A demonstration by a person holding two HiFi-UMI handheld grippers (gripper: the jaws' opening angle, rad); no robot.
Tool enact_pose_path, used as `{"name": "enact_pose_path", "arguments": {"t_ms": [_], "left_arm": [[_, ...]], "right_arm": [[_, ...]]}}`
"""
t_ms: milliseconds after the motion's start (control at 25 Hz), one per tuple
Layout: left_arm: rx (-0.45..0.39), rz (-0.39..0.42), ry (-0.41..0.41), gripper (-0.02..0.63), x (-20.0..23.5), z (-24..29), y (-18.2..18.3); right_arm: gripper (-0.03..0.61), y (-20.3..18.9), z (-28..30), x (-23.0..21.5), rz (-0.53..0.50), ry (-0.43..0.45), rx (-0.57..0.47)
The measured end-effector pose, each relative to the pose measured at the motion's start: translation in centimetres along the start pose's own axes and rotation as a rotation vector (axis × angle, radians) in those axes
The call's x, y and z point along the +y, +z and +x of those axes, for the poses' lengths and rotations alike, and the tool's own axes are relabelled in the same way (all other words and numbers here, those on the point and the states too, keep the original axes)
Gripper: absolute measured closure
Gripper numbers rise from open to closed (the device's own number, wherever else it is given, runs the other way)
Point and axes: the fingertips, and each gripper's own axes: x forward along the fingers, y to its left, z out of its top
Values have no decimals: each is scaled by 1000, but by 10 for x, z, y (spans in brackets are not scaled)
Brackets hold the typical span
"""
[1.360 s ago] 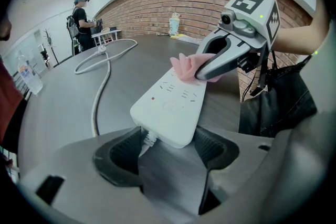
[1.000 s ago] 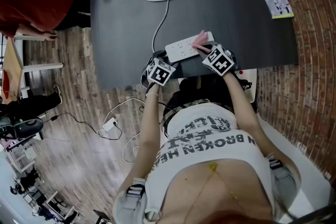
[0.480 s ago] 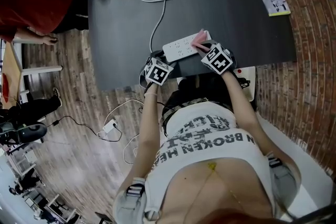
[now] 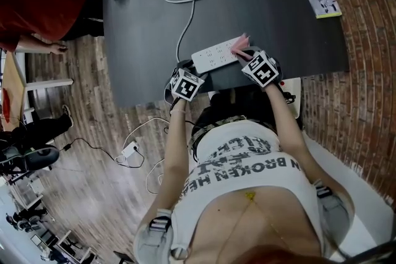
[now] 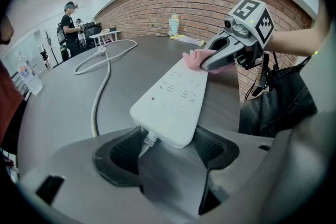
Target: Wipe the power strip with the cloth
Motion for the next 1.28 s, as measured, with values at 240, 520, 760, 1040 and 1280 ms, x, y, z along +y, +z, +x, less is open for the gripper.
{"name": "enact_pose_path", "arguments": {"t_ms": [240,520,760,1040,1280], "left_arm": [[-13,3,-6,316,-1,4,-1],[-20,4,-9,316,-3,5,-1],[-21,3,-13,316,-4,5,-2],[-28,5,-5,316,-3,5,0],[-30,14,-7,316,-5,4,-1]], "right_arm": [[561,-12,-13,-18,57,-50,-5],[561,-14,-16,-19,61,-61,-6],[561,-22,-20,-31,85,-151,-4],[562,-23,-22,-33,116,-123,3],[561,-23,-22,-33,152,-123,-8]]}}
